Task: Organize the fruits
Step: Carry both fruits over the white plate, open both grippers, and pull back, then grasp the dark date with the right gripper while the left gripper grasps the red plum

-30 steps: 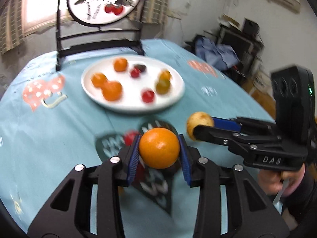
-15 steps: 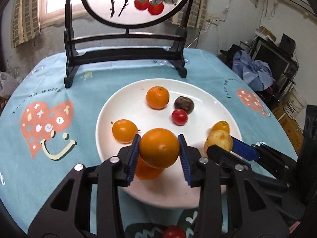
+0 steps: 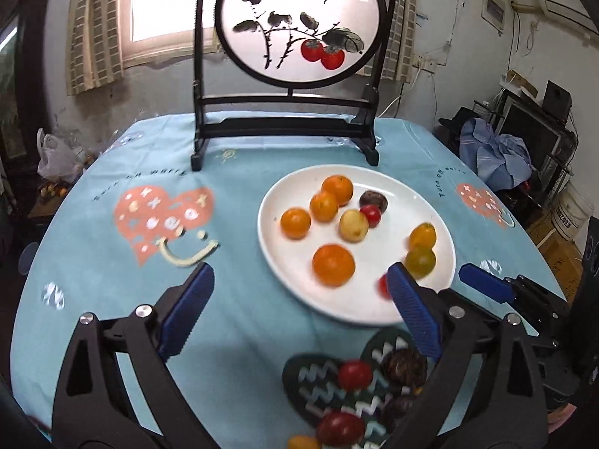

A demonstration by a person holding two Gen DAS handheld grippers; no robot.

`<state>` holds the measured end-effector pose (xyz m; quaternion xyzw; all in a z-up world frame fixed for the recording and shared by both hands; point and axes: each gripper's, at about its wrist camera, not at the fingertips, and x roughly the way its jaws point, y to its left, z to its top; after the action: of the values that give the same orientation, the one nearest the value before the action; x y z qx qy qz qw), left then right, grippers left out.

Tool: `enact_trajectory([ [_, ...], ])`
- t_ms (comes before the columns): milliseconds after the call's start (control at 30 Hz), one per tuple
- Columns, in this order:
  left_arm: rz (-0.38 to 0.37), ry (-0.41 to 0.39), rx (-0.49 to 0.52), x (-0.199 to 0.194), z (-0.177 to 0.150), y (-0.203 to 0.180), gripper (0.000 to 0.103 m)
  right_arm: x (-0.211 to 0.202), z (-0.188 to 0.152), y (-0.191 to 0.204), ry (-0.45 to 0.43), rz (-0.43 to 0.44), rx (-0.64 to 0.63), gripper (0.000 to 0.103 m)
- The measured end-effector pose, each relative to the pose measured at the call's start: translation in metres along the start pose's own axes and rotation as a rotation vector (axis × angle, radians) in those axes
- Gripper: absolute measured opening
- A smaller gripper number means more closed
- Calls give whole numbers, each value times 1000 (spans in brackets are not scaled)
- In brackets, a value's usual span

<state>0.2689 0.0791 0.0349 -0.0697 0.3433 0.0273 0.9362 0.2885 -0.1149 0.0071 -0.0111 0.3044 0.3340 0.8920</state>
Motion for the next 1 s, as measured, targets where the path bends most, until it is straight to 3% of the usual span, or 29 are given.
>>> enact_trajectory([
  [167, 40, -6, -20, -18, -43, 21, 99, -7, -32, 34, 90, 76, -193, 50],
  [300, 89, 37, -48, -20, -65, 38, 99, -7, -51, 52, 131, 70, -293, 50],
  [433, 68, 41, -105, -25, -72, 47, 99, -7, -62, 65, 150, 49, -378, 50],
  [567, 109, 21, -72, -28, -73, 43, 99, -5, -67, 69, 166, 31, -424, 50],
  [1000, 116, 40, -59, -26, -74, 40, 99, 7, -75, 77, 213, -42, -495, 50],
])
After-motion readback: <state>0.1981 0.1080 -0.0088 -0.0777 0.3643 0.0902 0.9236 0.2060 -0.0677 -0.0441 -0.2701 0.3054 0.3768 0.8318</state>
